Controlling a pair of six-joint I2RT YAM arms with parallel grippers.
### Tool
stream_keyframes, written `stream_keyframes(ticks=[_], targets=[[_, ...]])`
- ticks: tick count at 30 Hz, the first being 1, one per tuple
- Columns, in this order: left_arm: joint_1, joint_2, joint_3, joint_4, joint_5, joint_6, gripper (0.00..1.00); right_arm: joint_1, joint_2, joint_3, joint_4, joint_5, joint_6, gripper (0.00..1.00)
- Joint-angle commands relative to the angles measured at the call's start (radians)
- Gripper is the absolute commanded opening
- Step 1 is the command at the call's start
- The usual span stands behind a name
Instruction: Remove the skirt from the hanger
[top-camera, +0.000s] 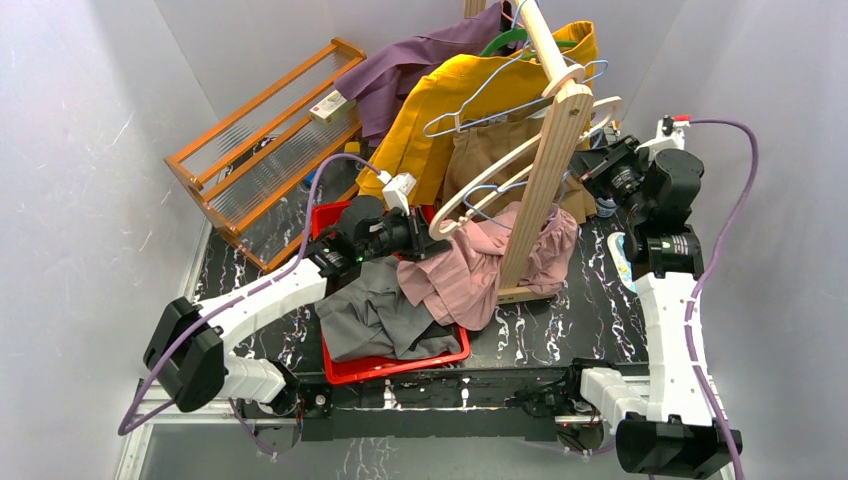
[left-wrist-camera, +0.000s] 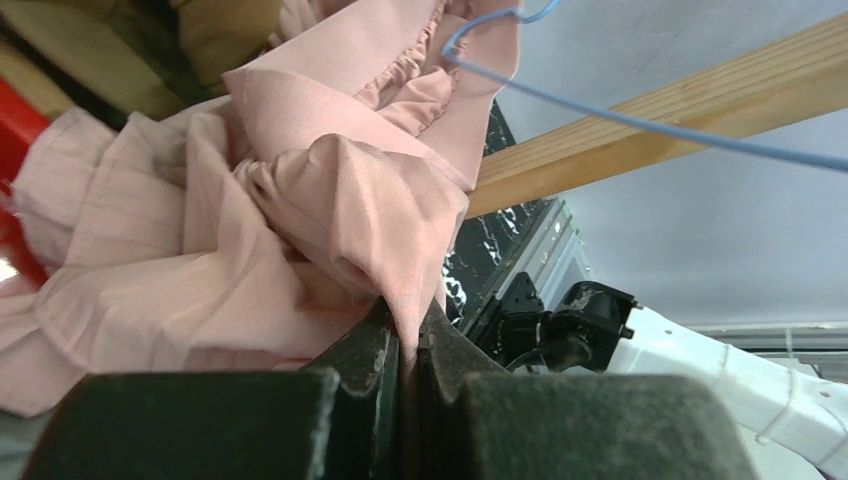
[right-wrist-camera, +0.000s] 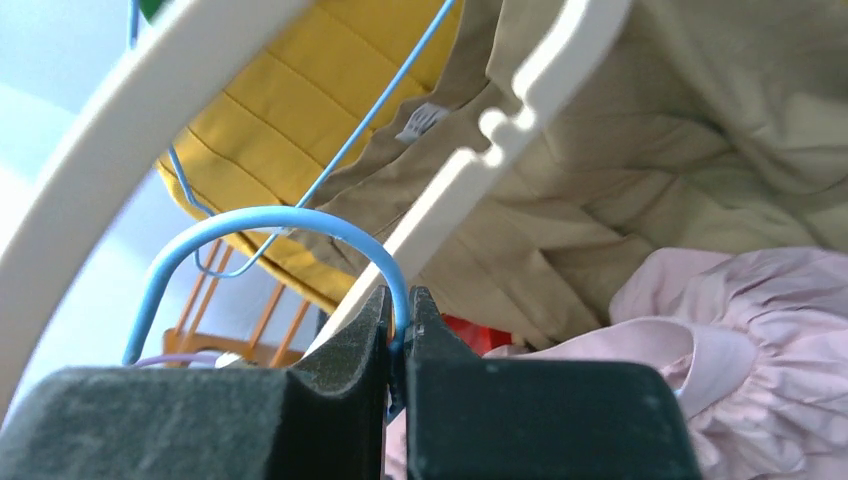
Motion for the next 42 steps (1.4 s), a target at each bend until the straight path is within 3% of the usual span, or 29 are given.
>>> stream_keyframes(ticks=[1, 8, 14, 19, 25, 29, 34, 39, 42], targets=[[0.011, -0.111, 0.04, -0.103, -0.081, 0.102, 0.0, -0.005, -0.075, 0.105, -0.019, 0.151, -0.211, 0.0], [0.027, -0.22, 0.037, -0.264, -0.181, 0.193, 0.0, -0.005, -0.09, 0.118, -0.015, 0.238, -0.326, 0.0], [0.039, -0.235, 0.061, -0.324, -0.209, 0.224, 0.0, -0.005, -0.081, 0.098, 0.036, 0.104, -0.274, 0.0], [0.043, -0.177, 0.067, -0.28, -0.11, 0.186, 0.0, -0.005, -0.047, 0.06, 0.151, -0.102, -0.114, 0.0], [0.051, 0.006, 0.094, -0.173, 0.162, 0.04, 0.0, -0.006, -0.02, 0.045, 0.222, -0.155, -0.025, 0.0], [0.053, 0.01, 0.064, -0.137, 0.153, 0.012, 0.0, -0.006, -0.025, 0.071, 0.222, -0.148, -0.047, 0.0], [0.063, -0.024, 0.063, -0.22, 0.105, 0.062, 0.0, -0.006, -0.039, 0.133, 0.121, -0.052, -0.152, 0.0], [0.08, -0.025, 0.042, -0.206, 0.135, 0.056, 0.0, -0.006, -0.069, 0.03, 0.344, -0.193, 0.032, 0.0], [0.08, 0.005, 0.025, -0.115, 0.229, -0.022, 0.0, -0.006, -0.053, 0.009, 0.339, -0.2, 0.119, 0.0]])
